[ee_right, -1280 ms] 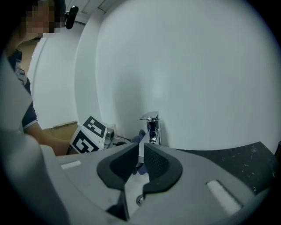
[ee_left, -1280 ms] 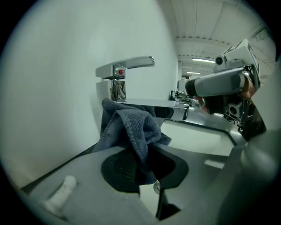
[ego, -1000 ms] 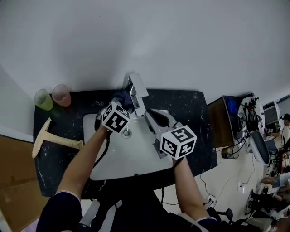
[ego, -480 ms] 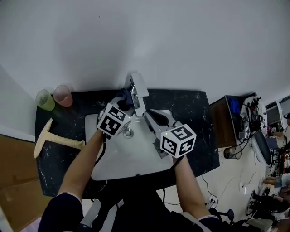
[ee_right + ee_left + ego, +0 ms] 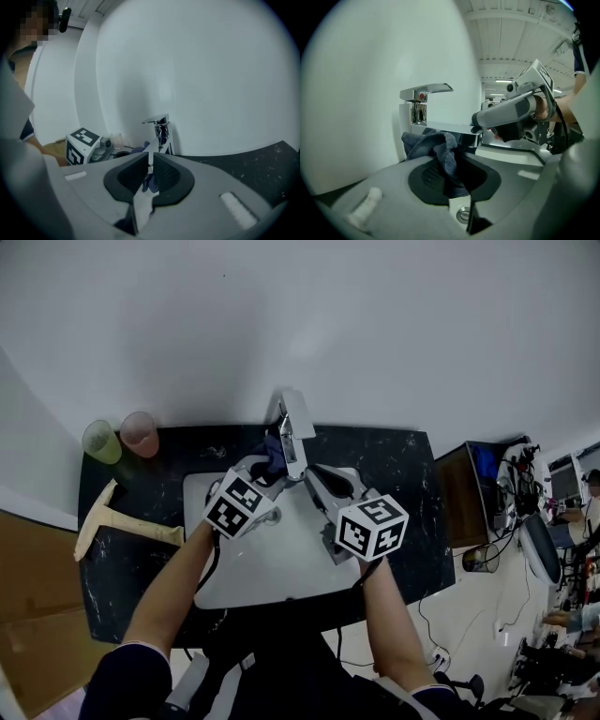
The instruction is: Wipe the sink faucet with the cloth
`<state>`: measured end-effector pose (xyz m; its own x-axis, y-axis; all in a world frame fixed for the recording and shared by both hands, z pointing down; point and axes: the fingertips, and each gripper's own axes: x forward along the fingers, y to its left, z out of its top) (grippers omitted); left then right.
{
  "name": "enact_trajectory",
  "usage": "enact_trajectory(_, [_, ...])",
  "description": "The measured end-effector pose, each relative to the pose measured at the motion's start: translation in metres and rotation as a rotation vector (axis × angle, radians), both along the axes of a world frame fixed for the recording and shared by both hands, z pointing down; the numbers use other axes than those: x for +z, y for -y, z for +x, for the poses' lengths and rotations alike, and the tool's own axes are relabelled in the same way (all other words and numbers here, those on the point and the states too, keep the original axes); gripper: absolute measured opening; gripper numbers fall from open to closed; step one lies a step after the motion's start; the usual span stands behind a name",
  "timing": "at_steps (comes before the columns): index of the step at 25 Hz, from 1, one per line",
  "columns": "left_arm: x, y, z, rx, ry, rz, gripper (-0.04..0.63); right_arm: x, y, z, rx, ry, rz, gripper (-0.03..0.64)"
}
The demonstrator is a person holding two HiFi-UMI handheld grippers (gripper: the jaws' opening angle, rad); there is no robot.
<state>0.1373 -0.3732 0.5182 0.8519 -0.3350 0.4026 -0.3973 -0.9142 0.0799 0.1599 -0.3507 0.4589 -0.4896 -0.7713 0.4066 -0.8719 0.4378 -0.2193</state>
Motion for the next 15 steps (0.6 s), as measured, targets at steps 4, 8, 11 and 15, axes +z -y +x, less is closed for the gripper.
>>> enact_trajectory(4, [-0.005,-0.011,-0.005,0.028,-0.001,0.024,0.054,0.001,0.001,0.001,0.020,0.010,0.000,0.038])
enact_trajectory(8, [-0.010,-0.023,-0.010,0.039,-0.006,0.023,0.054,0.000,0.001,-0.002,0.023,0.023,-0.003,0.038])
enact_trajectory(11, [-0.011,-0.027,-0.018,0.031,-0.010,0.022,0.054,0.001,0.000,-0.009,0.014,0.030,-0.002,0.038])
enact_trajectory(15, [-0.013,-0.034,-0.028,0.022,0.000,0.024,0.054,0.001,0.001,-0.014,-0.004,0.038,0.001,0.041])
